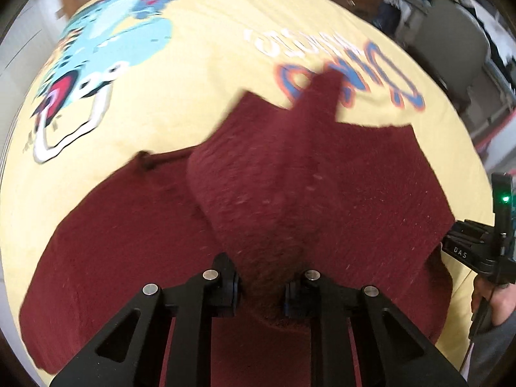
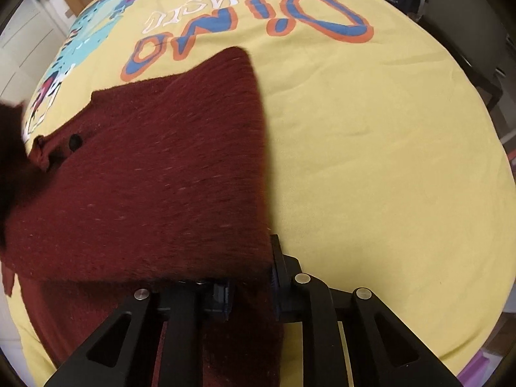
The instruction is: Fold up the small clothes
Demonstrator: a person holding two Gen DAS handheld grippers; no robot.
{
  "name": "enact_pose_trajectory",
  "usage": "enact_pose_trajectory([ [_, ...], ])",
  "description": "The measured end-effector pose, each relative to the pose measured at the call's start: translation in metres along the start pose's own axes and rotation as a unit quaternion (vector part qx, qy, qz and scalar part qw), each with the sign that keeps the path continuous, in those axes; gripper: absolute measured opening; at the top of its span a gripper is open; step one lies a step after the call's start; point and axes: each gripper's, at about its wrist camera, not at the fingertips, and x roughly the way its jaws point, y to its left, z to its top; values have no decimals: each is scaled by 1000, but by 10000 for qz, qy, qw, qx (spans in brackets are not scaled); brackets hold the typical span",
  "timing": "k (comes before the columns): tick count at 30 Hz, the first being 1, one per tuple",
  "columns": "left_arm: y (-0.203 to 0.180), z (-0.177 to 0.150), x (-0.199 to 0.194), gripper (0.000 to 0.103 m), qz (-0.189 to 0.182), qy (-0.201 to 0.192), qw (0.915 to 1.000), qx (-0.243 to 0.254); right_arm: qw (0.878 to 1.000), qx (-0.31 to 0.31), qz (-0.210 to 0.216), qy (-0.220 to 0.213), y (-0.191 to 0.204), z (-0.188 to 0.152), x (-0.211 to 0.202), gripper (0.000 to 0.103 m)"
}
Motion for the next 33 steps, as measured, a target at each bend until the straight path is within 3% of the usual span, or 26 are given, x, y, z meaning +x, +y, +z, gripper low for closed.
enact_pose_trajectory([
  [3, 15, -6, -9, 16, -125, -25, 9994, -312, 10000, 2, 61, -6, 1, -3, -1, 17],
  [8, 41, -49, 0, 20, -313, 117, 9949, -948, 9999, -120, -11, 79, 9, -9, 4, 17],
  [12, 42, -72, 13, 34, -165, 342, 9929, -1126, 9997, -184, -89, 115, 13, -10, 4, 17],
  [19, 71, -93, 25, 53, -293, 630, 9840, -1639, 9996, -228, -118, 143, 20, -3, 4, 21],
  [20, 77, -93, 22, 59, -292, 681, 9823, -1719, 9995, -240, -148, 122, 22, -3, 2, 27],
  [21, 81, -94, 18, 78, -273, 743, 9809, -1779, 9994, -258, -215, 102, 24, -3, 1, 30],
  [22, 87, -93, 16, 90, -285, 806, 9788, -1861, 9991, -284, -288, 88, 24, -3, 2, 37],
  [25, 98, -88, 6, 93, -389, 729, 9771, -1962, 9984, -384, -420, 42, 27, -6, -4, 61],
  [30, 119, -71, -4, 101, -283, 551, 9748, -2144, 9969, -575, -528, 4, 31, -11, -15, 77],
  [33, 127, -65, 9, 101, -298, 622, 9733, -2191, 9965, -629, -543, -5, 28, -18, -24, 78],
])
